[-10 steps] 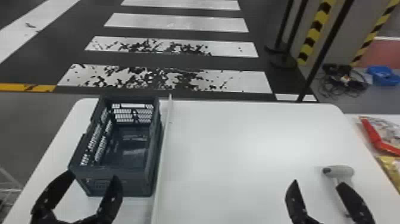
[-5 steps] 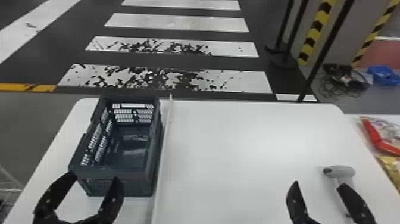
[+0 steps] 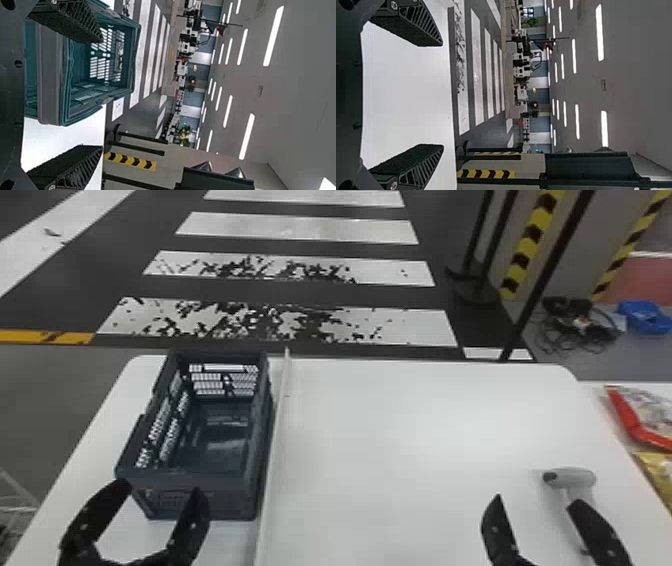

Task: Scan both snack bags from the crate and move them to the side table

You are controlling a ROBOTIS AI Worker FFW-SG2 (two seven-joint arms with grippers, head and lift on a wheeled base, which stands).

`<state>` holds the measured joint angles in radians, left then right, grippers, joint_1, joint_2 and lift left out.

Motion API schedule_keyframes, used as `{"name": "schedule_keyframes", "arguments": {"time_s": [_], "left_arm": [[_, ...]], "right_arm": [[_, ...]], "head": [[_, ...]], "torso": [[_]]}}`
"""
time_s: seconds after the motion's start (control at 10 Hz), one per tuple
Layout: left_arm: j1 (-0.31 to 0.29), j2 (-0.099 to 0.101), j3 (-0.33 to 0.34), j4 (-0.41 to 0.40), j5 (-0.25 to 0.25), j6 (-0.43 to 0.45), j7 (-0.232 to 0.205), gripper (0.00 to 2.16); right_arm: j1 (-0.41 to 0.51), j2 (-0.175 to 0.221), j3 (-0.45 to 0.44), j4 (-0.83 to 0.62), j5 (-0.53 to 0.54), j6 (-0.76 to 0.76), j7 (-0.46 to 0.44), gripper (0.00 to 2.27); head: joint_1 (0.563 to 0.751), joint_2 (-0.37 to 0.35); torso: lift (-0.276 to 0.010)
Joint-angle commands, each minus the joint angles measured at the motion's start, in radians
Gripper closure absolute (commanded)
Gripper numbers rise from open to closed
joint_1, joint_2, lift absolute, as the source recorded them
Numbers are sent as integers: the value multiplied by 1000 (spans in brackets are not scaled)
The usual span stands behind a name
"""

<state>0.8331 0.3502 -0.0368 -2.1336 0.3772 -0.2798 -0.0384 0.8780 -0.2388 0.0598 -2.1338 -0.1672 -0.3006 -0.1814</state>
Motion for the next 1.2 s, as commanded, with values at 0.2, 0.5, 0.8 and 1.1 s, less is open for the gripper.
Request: {"name": "schedule_keyframes", "arguments": {"time_s": [0.2,0.5,0.8,1.1], "left_arm": [[-2,1,-5,8,0,0,-8,36],[-3,1,-9,11,0,0,-9,36],[-3,1,-9,17,0,0,-11,36],[-3,3,-9,15,0,-3,-14,36]], "right_arm": [[9,1,0,-5,0,-7,0,80],[16,3,0,-11,0,-16,2,80],[18,4,5,-11,0,-16,2,83],[27,4,5,-11,0,-37,2,83]], "head": [[695,-40],[695,-43],[695,-44],[695,-41]], "torso": [[-95],[-95],[-95],[-95]]}}
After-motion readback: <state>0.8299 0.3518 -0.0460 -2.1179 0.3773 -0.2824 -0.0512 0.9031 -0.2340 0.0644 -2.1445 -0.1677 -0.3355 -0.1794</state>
